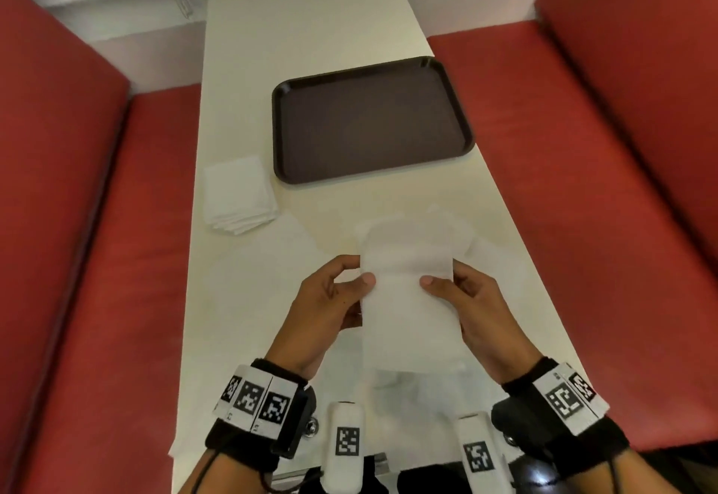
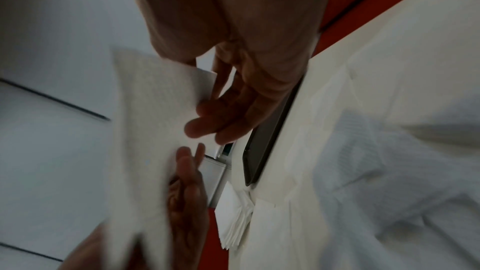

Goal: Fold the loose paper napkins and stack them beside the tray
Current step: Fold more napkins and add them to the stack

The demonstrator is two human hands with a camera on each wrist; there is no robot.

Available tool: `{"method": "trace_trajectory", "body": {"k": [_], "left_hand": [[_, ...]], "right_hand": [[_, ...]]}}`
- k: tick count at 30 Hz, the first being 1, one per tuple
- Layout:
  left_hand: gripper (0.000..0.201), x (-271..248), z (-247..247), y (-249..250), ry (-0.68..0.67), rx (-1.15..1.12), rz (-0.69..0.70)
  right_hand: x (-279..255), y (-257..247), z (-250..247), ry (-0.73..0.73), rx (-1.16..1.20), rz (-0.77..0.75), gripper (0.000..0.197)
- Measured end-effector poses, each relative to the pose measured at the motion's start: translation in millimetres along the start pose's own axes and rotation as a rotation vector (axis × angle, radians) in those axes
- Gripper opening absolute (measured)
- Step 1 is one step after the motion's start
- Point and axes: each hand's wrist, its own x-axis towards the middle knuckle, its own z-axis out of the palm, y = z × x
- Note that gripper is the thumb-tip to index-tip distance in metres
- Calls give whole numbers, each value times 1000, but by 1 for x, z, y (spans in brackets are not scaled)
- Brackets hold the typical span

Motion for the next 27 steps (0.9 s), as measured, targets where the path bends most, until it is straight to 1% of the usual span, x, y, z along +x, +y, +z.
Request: {"method": "trace_trajectory", "body": {"k": [4, 6, 7, 9, 11, 13, 15, 16, 18, 21, 24, 27], "left_hand": [[19, 6, -23, 6, -5, 57, 97], [30, 7, -37, 10, -10, 86, 149], [35, 8, -43, 12, -10, 106, 167], [33, 9, -59, 15, 4, 136, 190], [32, 11, -75, 19, 41, 128, 181], [30, 13, -90, 23, 68, 64, 150], [18, 17, -105, 24, 75, -25, 101], [17, 19, -113, 23, 83, -47, 68], [16, 22, -127, 20, 109, -2, 2], [9, 27, -147, 18, 134, 100, -24], [8, 41, -172, 25, 170, 114, -33], [5, 73, -205, 38, 301, 59, -26]], "right_hand": [[9, 1, 16, -32, 35, -30, 22], [14, 1, 26, -43, 70, -44, 23], [17, 1, 32, -46, 70, -51, 25], [24, 2, 43, -43, 52, -65, 34], [32, 2, 56, -51, 60, -77, 37], [40, 3, 72, -60, 72, -91, 33], [48, 7, 87, -11, -48, -143, 21], [52, 9, 94, 14, -116, -165, 16], [61, 13, 109, 27, -170, -177, 15], [73, 15, 129, 50, -209, -189, 12], [84, 15, 142, 59, -238, -219, 20], [90, 13, 143, 91, -250, -216, 25]]}}
